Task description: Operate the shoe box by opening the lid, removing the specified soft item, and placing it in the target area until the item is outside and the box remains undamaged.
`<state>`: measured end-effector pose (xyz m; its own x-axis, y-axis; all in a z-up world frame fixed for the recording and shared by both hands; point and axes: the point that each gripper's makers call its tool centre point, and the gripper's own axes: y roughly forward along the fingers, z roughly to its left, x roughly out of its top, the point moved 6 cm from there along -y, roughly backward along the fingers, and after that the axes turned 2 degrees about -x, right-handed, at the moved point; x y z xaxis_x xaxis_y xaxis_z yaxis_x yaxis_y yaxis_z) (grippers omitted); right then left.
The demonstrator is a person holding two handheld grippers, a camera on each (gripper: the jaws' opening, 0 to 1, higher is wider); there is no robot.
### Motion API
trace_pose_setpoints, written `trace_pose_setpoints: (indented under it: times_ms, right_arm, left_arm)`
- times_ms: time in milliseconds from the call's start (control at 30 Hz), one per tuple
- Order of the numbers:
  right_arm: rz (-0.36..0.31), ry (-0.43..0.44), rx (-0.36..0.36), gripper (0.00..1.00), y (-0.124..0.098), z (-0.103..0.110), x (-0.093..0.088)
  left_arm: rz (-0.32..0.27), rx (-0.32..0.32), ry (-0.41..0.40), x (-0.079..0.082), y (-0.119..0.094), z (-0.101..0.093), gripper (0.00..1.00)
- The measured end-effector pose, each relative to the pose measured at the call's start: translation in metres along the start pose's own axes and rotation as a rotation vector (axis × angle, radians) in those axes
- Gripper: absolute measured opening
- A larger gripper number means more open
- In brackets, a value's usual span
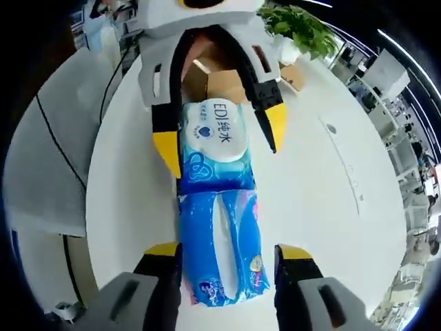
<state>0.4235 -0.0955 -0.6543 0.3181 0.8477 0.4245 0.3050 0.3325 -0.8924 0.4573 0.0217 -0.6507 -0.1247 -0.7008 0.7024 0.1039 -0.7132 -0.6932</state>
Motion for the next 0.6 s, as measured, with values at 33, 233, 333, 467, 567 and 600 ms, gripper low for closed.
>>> trace_pose_setpoints:
  times_ms: [33,233,333,467,567,600]
  right_arm:
    - [-0.016,0.018,-0.003,0.51,-0.001,-0.001,0.003]
    - [-0.141,0.158,-0.033,0.51,-0.003,-0.005,0.025]
    - [-0.199,0.215,-0.053,0.50,-0.004,-0.008,0.036]
    - [-0.264,0.275,-0.063,0.50,-0.006,-0.012,0.049]
    - [-0.288,0.289,-0.069,0.49,-0.006,-0.010,0.058]
    - [-0.295,0.294,-0.069,0.49,-0.006,-0.009,0.060]
  left_arm:
    - [-0.009,0.002,-0.011,0.000,-0.003,0.001,0.59]
    - [-0.065,0.035,-0.087,-0.001,-0.021,0.013,0.60]
    - [-0.085,0.060,-0.136,-0.007,-0.035,0.019,0.60]
    - [-0.097,0.094,-0.177,-0.018,-0.051,0.025,0.60]
    - [-0.120,0.115,-0.217,-0.023,-0.064,0.029,0.60]
    - [-0.124,0.122,-0.226,-0.024,-0.067,0.030,0.60]
